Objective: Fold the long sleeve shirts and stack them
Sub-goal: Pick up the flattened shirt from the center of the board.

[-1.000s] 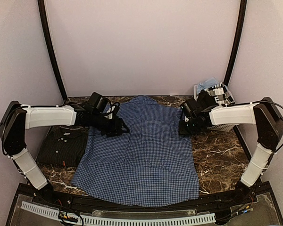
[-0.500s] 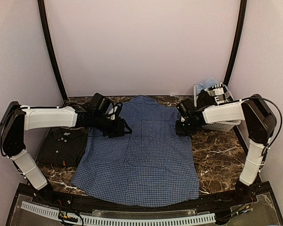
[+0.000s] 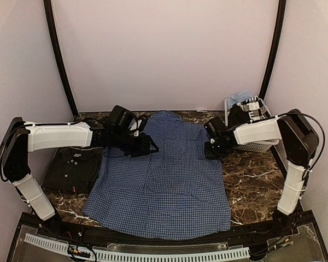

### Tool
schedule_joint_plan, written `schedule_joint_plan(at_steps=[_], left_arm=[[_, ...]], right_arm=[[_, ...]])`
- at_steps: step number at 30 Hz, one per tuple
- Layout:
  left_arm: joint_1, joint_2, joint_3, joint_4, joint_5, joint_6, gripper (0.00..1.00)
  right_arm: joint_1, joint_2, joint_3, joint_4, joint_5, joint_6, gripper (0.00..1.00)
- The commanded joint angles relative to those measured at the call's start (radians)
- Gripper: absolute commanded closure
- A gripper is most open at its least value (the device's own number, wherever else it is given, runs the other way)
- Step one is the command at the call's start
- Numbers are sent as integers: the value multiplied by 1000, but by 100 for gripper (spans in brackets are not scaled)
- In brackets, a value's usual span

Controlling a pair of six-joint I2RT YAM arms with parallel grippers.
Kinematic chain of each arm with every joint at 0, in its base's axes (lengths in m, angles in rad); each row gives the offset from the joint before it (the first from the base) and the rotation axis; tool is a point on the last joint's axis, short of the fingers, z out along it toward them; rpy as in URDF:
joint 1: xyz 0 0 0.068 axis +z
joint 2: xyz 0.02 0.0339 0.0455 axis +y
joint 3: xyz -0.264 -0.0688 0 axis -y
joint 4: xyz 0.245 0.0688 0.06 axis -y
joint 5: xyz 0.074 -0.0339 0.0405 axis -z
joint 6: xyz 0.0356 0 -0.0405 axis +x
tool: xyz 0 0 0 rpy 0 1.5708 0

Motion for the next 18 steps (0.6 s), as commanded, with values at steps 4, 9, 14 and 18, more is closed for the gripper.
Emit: schedule_joint_plan(at_steps=[4,9,14,18], left_arm=[[-26,44,61,37,-14,16,51],[-37,78,89,39,-17,26,51],[-42,92,101,68,-11,59,50],[-42,103,123,83,-23,114,49]], right_arm=[[2,59,51,-33,18,-35,66],[5,48,63,-49,15,-44,84],[13,-29,92,-70,-5,-55,100],[31,-101,118,-57,-98,-65,100]])
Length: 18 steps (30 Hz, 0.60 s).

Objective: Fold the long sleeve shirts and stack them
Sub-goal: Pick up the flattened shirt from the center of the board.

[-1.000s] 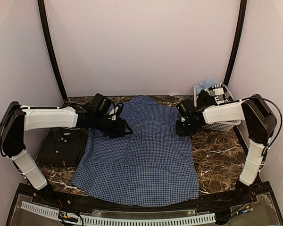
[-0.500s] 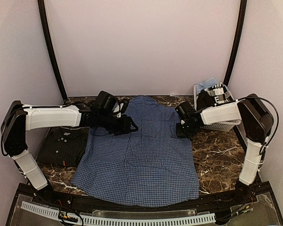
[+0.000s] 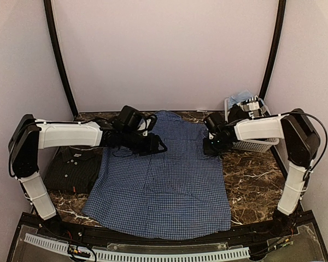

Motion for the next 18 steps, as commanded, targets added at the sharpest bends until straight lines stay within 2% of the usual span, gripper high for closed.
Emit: schedule_joint_plan(at_steps=[1,10,18], left_arm=[[-5,6,50,40,-14,81,49],[-6,9,55,98,-9,200,47],[-8,-18,27,164,24,305,40]], right_arm=[[27,-112,64,11,-110,-16,100],[65,-181,148,23,-337,5,100],[80,-217,197,20,-412,17,100]])
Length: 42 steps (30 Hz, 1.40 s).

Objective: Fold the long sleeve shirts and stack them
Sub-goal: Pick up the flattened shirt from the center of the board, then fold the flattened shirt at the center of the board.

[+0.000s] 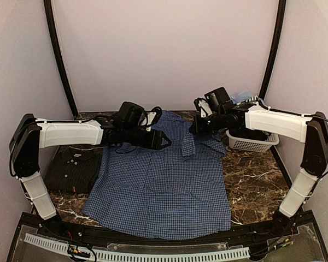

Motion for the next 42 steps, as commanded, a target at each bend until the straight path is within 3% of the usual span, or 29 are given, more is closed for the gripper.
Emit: schedule_joint_plan(at_steps=[1,6,11,15,20,33,37,39,41,42], left_arm=[[-10,-36,-12,82,55,77,40],[-72,-56,-18,105,22,113,33],[-124,-21,3,71,-192,88,31],[-191,-18,-6,74,-373,110,20],[-243,28,23,49,-547,123,16],[-266,121,125,-2,-714,112,15],[-266,133,158,-2,-736,132,29],[-266,132,164,1,-724,141,44],[-266,126,165,2,-719,144,69],[-265,124,163,0,-719,142,74]], right_arm=[[12,-44,46,21,-67,17,100],[14,-44,46,44,-108,47,100],[14,-37,50,76,-148,107,100],[14,-22,57,97,-165,146,100],[14,-12,51,136,-206,187,100],[14,-2,42,175,-213,235,100],[13,-4,37,176,-200,237,100],[13,-2,36,178,-193,236,100],[14,1,35,175,-185,236,100],[14,2,35,176,-179,234,100]])
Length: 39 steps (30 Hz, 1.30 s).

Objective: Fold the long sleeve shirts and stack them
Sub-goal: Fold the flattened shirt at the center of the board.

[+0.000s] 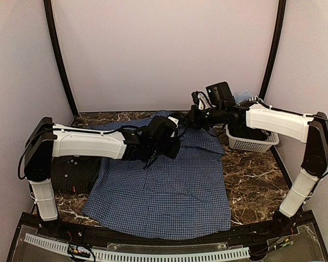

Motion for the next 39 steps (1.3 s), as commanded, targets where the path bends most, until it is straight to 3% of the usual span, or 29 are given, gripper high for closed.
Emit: schedule_joint_plan(at_steps=[1,7,12,16,19,23,29,39], left_arm=[[-3,-17,22,-7,-17,16,82],[1,-62,-14,7,-12,16,100],[40,-105,-33,7,66,-36,100],[111,-125,-39,-10,183,-108,100],[175,-132,-41,-21,248,-140,100],[263,-130,-36,-37,347,-187,100],[375,-108,-28,-60,460,-239,100],[512,-63,14,-125,531,-231,100]], right_arm=[[8,14,9,36,24,6,100],[8,34,13,36,31,-2,100],[8,34,6,35,53,-17,98],[8,19,-3,32,71,-39,79],[8,-15,-26,41,88,-51,57],[7,-73,-61,19,137,-62,42],[3,-173,-186,4,191,-58,39],[23,-358,-472,-69,274,-21,38]])
